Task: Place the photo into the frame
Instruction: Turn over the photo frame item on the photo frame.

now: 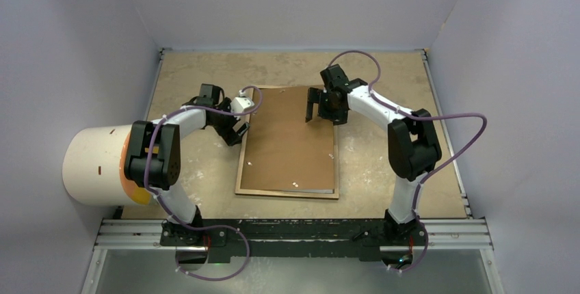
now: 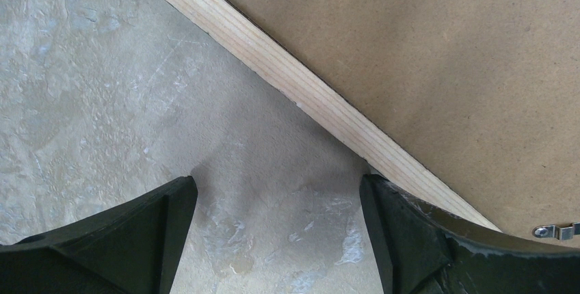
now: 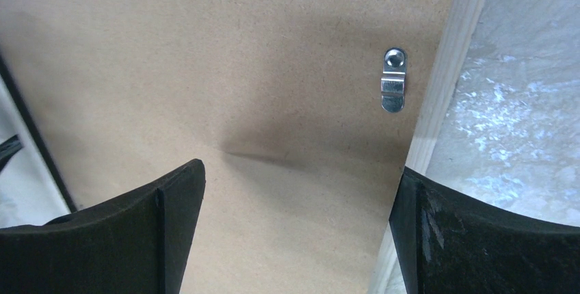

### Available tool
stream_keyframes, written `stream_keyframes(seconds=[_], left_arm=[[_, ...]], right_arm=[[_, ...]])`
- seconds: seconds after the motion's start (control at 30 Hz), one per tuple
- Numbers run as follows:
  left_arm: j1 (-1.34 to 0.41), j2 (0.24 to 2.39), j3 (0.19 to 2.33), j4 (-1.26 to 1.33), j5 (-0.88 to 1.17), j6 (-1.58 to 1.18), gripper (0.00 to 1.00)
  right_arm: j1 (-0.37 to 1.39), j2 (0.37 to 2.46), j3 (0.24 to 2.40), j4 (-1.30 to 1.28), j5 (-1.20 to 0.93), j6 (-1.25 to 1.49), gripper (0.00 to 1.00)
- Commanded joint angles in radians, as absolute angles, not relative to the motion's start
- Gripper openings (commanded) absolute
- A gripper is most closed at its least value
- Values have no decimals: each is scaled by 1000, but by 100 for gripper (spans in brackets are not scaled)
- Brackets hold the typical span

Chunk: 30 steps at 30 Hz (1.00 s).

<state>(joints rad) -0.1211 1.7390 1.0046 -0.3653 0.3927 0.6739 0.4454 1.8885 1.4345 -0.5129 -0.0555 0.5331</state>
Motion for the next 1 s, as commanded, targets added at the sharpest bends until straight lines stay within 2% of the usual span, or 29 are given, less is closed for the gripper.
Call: stream_keyframes(seconds=[0.0, 0.27, 0.37, 0.53, 0.63, 0.8, 0.97], left_arm=[[-127, 1701, 1007, -369, 388, 696, 95], [-127, 1701, 1021, -386, 385, 696, 95], [-127, 1697, 1021, -389, 381, 699, 95], [-127, 1690, 1028, -407, 394, 697, 95], [-123, 1690, 1044, -431, 422, 686, 94], [-97, 1707, 1094, -518, 550, 656, 86], [-82, 1711, 1101, -584, 642, 675, 74]], right_arm=[[461, 1894, 1484, -604, 36, 510, 99], [462, 1886, 1501, -617, 57, 494, 99], [460, 1868, 1487, -608, -15, 509, 99], [461, 1784, 1442, -523, -3, 504, 99], [462, 1711, 1371, -422, -74, 530, 99], [526, 1606, 1204, -186, -229, 613, 98], [660, 1622, 1091, -12, -287, 695, 85]])
